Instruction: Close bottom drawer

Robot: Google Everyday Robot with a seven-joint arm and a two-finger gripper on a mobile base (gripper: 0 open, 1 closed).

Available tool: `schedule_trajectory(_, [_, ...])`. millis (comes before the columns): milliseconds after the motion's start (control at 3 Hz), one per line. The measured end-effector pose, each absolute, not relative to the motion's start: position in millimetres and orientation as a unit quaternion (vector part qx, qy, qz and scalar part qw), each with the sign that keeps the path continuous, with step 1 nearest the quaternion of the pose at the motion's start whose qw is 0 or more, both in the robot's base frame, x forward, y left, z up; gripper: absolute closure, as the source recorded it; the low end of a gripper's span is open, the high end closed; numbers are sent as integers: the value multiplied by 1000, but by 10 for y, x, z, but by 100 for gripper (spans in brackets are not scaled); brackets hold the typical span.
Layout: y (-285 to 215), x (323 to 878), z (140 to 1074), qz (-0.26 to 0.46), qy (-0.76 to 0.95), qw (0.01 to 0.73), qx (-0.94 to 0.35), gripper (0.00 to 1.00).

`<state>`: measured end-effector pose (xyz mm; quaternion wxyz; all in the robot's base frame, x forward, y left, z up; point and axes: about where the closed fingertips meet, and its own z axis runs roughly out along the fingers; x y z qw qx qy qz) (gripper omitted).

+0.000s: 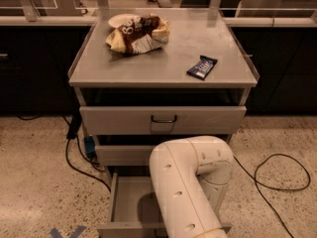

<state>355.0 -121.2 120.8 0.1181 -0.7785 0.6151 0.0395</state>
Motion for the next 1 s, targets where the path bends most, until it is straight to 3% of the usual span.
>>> schedule_trajectory(667, [-1222,3724,1235,11,632,132,-763,100])
schedule_trajectory(1000, [-1222,3724,1235,11,632,132,-763,85])
